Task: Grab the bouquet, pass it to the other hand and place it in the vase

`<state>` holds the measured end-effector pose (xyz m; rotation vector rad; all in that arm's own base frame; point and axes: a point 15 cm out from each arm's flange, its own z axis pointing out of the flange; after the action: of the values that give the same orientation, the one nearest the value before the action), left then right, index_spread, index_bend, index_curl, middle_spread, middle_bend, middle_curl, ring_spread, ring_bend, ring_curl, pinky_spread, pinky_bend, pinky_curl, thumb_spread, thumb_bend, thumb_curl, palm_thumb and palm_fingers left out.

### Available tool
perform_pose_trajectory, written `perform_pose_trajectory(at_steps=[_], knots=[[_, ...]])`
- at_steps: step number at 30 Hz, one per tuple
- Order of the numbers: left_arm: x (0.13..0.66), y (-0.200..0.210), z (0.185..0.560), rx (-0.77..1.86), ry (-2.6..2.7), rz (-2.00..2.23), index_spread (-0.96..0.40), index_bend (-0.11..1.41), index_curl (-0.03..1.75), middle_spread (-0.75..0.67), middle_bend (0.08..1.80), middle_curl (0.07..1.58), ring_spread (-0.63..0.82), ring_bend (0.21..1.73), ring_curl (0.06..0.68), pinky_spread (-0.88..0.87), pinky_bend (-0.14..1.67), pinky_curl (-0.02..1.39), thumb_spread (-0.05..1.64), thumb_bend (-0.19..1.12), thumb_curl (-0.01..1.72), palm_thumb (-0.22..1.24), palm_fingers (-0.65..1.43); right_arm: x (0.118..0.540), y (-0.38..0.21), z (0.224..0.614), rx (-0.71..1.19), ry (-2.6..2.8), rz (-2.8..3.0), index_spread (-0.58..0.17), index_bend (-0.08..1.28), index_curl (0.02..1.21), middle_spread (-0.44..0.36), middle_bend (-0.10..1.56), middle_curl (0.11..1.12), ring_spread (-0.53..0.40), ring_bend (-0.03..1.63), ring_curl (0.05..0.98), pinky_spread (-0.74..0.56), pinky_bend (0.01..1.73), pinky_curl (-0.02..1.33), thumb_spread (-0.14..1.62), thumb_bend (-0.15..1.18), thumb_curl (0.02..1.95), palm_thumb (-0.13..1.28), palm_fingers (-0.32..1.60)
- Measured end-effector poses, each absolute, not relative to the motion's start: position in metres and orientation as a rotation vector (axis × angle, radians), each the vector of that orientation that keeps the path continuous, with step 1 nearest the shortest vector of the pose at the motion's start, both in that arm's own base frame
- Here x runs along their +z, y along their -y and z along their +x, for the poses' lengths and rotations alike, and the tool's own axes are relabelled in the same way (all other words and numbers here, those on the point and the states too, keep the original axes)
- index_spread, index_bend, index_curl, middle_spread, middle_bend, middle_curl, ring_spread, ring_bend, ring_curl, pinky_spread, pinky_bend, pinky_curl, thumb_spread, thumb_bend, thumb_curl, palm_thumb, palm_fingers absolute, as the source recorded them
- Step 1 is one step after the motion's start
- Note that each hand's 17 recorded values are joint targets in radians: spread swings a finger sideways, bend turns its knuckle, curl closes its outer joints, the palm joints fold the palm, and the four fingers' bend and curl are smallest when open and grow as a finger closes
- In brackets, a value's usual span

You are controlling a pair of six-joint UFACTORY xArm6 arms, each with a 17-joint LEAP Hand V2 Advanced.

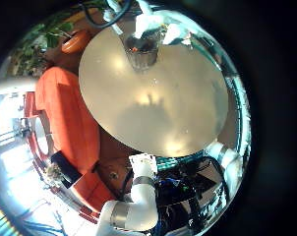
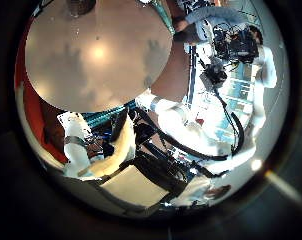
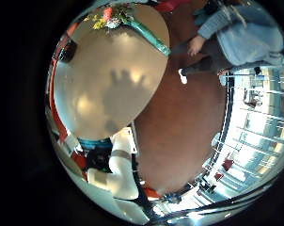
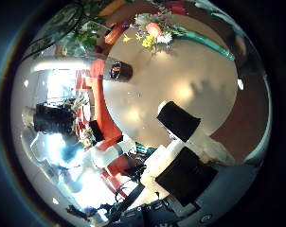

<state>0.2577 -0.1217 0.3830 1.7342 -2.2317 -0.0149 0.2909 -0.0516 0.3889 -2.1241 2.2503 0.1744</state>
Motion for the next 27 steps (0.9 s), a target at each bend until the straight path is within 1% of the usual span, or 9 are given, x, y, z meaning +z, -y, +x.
perform_pose_trajectory(at_steps=[4, 7, 9, 12, 14, 16, 20, 23, 27], knots=[[0.387, 0.125, 0.263, 0.006, 2.225, 1.731, 0.16, 0.17, 0.32, 0.46, 0.19, 0.32, 0.55, 0.46, 0.207, 0.53, 0.20, 0.32, 1.06, -0.02, 0.36, 0.42, 0.09, 0.385, 0.054, 0.292, 0.197, -2.260, -2.127, -0.379, 0.19, 0.39, -0.004, 0.34, 0.38, 0.100, 0.59, 0.120, 0.43, 0.41, 0.09, 1.19, -0.02, 0.40, 0.58, 0.41], [0.390, 0.129, 0.266, 0.027, 2.217, 1.723, 0.16, 0.17, 0.32, 0.46, 0.19, 0.32, 0.55, 0.46, 0.207, 0.53, 0.20, 0.32, 1.06, -0.03, 0.36, 0.41, 0.09, 0.385, 0.056, 0.291, 0.199, -2.262, -2.128, -0.386, 0.18, 0.38, -0.042, 0.35, 0.39, 0.091, 0.59, 0.120, 0.43, 0.40, 0.10, 1.20, -0.02, 0.40, 0.58, 0.43], [0.390, 0.130, 0.265, 0.030, 2.213, 1.716, 0.16, 0.17, 0.32, 0.46, 0.19, 0.32, 0.55, 0.46, 0.207, 0.53, 0.20, 0.32, 1.06, -0.03, 0.36, 0.41, 0.09, 0.385, 0.060, 0.290, 0.187, -2.265, -2.138, -0.379, 0.19, 0.38, -0.031, 0.35, 0.38, 0.084, 0.58, 0.120, 0.43, 0.39, 0.10, 1.20, -0.02, 0.39, 0.58, 0.43], [0.392, 0.133, 0.261, 0.037, 2.218, 1.699, 0.16, 0.17, 0.32, 0.46, 0.19, 0.32, 0.55, 0.46, 0.207, 0.53, 0.20, 0.33, 1.06, -0.02, 0.36, 0.41, 0.08, 0.384, 0.071, 0.290, 0.176, -2.282, -2.122, -0.391, 0.18, 0.37, -0.058, 0.35, 0.38, 0.066, 0.60, 0.125, 0.42, 0.40, 0.11, 1.20, -0.02, 0.39, 0.57, 0.45], [0.393, 0.135, 0.258, 0.031, 2.225, 1.684, 0.16, 0.17, 0.32, 0.46, 0.19, 0.32, 0.55, 0.46, 0.208, 0.53, 0.20, 0.33, 1.06, -0.02, 0.36, 0.41, 0.08, 0.380, 0.081, 0.291, 0.186, -2.311, -2.091, -0.374, 0.17, 0.37, -0.054, 0.35, 0.38, 0.050, 0.61, 0.128, 0.41, 0.41, 0.11, 1.21, -0.02, 0.39, 0.56, 0.48], [0.393, 0.137, 0.255, 0.018, 2.240, 1.664, 0.16, 0.17, 0.32, 0.46, 0.19, 0.32, 0.55, 0.46, 0.208, 0.53, 0.20, 0.33, 1.06, -0.02, 0.36, 0.41, 0.08, 0.376, 0.091, 0.296, 0.204, -2.333, -2.069, -0.364, 0.15, 0.36, -0.053, 0.34, 0.38, 0.033, 0.65, 0.139, 0.41, 0.43, 0.12, 1.20, -0.03, 0.38, 0.54, 0.50], [0.392, 0.140, 0.249, -0.023, 2.287, 1.627, 0.15, 0.17, 0.32, 0.46, 0.19, 0.32, 0.55, 0.46, 0.209, 0.53, 0.20, 0.33, 1.06, -0.02, 0.35, 0.41, 0.08, 0.369, 0.111, 0.311, 0.257, -2.388, -2.009, -0.347, 0.12, 0.32, -0.056, 0.38, 0.39, -0.048, 0.81, 0.178, 0.37, 0.47, 0.11, 1.19, -0.03, 0.37, 0.47, 0.60], [0.394, 0.140, 0.247, -0.035, 2.311, 1.605, 0.15, 0.17, 0.32, 0.46, 0.19, 0.32, 0.55, 0.46, 0.209, 0.53, 0.20, 0.33, 1.06, -0.02, 0.35, 0.41, 0.08, 0.355, 0.129, 0.330, 0.332, -2.433, -1.972, -0.318, 0.13, 0.31, -0.057, 0.40, 0.40, -0.082, 0.87, 0.204, 0.34, 0.50, 0.12, 1.18, -0.03, 0.36, 0.45, 0.59], [0.392, 0.144, 0.247, -0.037, 2.336, 1.557, 0.15, 0.17, 0.32, 0.46, 0.19, 0.32, 0.55, 0.46, 0.209, 0.53, 0.20, 0.33, 1.06, -0.02, 0.35, 0.41, 0.08, 0.346, 0.148, 0.355, 0.375, -2.499, -1.902, -0.279, 0.14, 0.29, -0.061, 0.44, 0.42, -0.121, 0.91, 0.224, 0.29, 0.56, 0.12, 1.17, -0.03, 0.36, 0.43, 0.56]])
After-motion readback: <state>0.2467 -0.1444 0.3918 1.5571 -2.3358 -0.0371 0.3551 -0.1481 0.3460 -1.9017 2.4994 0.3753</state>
